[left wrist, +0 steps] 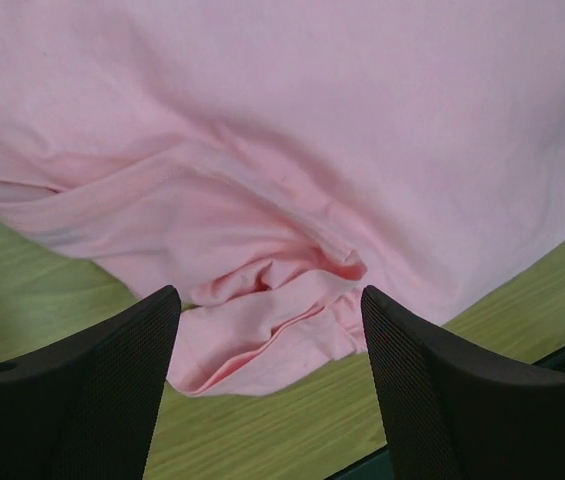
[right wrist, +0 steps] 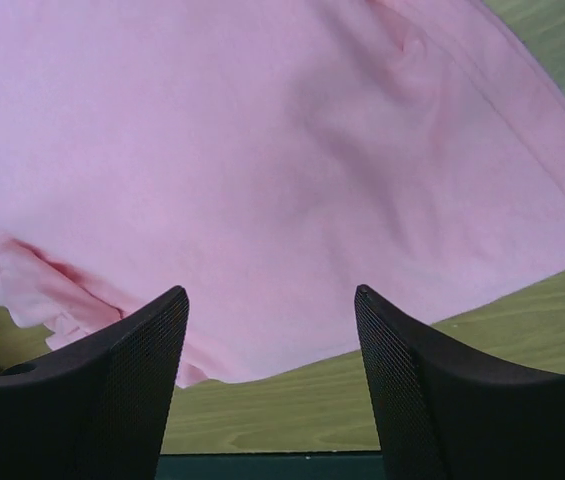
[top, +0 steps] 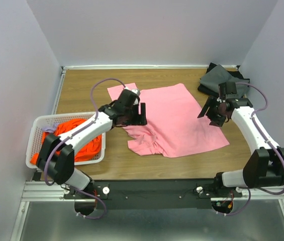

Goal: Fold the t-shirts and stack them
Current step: Flatten the tshirt out

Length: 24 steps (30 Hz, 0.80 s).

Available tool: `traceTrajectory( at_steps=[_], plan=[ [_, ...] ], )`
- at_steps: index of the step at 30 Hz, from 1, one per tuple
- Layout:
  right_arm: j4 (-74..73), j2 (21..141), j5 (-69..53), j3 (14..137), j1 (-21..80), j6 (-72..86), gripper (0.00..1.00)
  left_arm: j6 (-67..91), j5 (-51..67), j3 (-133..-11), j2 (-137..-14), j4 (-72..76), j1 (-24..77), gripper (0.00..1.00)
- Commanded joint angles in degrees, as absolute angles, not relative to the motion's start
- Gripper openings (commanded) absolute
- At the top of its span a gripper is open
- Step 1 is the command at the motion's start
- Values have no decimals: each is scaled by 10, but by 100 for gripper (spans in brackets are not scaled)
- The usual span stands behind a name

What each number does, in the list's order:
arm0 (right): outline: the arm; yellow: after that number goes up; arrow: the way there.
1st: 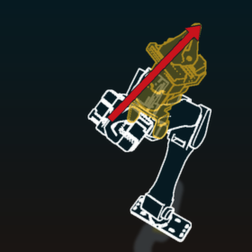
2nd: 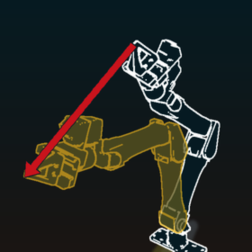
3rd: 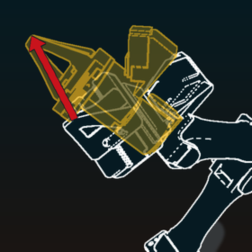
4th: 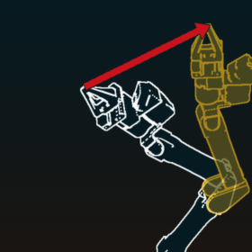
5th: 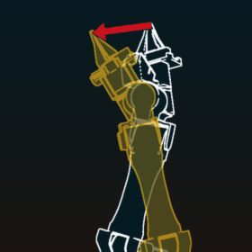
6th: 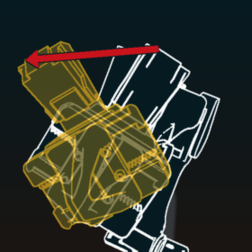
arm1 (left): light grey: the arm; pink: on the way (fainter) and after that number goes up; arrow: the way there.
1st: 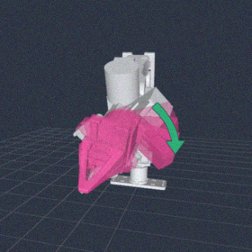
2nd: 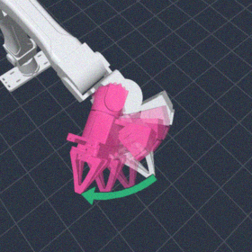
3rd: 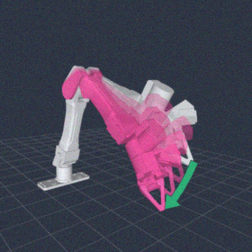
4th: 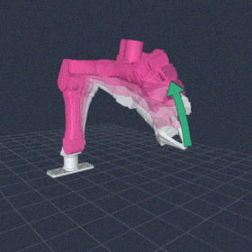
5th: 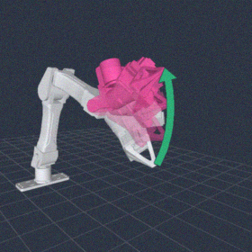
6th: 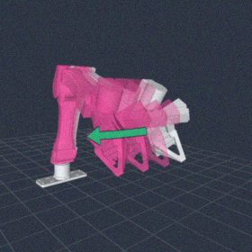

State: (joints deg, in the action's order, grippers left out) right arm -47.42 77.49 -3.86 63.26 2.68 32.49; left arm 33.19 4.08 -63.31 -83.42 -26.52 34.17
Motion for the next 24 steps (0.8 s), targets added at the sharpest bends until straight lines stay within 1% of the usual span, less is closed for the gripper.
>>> traceTrajectory(
  at_steps=[1, 6, 10, 18, 20, 24],
  plan=[
    [-462, 802, -25, 647, 27, 323, 75, 312, 19, -639, -863, -302, 384, 79],
    [-454, 818, -3, 621, 23, 329, 75, 328, 6, -604, -874, -314, 421, 79],
    [-429, 827, -7, 592, 2, 332, 75, 328, 11, -563, -859, -281, 423, 79],
    [-396, 865, -3, 569, -23, 314, 76, 326, 4, -550, -895, -247, 423, 80],
    [-389, 873, -3, 566, -28, 311, 76, 326, -18, -549, -910, -250, 423, 80],
    [-372, 889, -8, 555, -31, 312, 76, 324, -21, -543, -923, -229, 423, 79]
  ],
)
